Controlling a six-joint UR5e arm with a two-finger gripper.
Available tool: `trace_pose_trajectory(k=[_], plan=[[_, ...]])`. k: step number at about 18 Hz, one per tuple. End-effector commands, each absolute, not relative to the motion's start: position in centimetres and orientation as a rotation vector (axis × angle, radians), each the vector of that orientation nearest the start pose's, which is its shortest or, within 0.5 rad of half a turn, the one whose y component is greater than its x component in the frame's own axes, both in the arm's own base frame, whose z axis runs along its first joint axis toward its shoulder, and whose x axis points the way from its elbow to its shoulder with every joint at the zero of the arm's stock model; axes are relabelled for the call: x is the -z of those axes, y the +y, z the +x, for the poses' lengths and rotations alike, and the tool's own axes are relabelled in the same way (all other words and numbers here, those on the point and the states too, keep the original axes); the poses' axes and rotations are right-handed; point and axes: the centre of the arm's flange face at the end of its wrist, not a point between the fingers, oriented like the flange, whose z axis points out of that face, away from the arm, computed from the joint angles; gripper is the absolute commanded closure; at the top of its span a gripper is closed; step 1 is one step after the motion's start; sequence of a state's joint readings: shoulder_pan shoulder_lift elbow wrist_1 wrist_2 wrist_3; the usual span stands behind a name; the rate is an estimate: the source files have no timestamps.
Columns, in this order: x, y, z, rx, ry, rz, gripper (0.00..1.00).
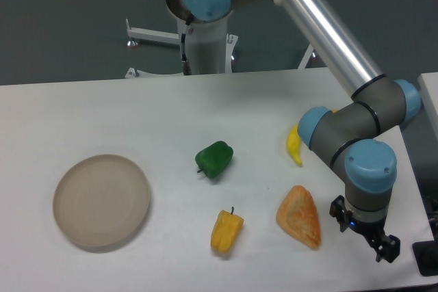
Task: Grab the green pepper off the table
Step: 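Raise the open gripper up from beside the orange slice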
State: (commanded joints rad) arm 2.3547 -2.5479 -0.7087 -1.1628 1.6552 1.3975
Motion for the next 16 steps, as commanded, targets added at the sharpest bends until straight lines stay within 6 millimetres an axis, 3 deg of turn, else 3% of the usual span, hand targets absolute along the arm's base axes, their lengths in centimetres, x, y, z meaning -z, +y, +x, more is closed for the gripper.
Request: trace_pose_trajectory(k=[8,11,16], plan=[[-29.5,70.3,-51.5,-0.461,0.912,-2.900,0.00],[-31.4,70.1,-50.9,-0.471,0.910,-2.881,0.00],[-34.5,67.7,-49.0,-0.458,0.891,-2.900,0.00]])
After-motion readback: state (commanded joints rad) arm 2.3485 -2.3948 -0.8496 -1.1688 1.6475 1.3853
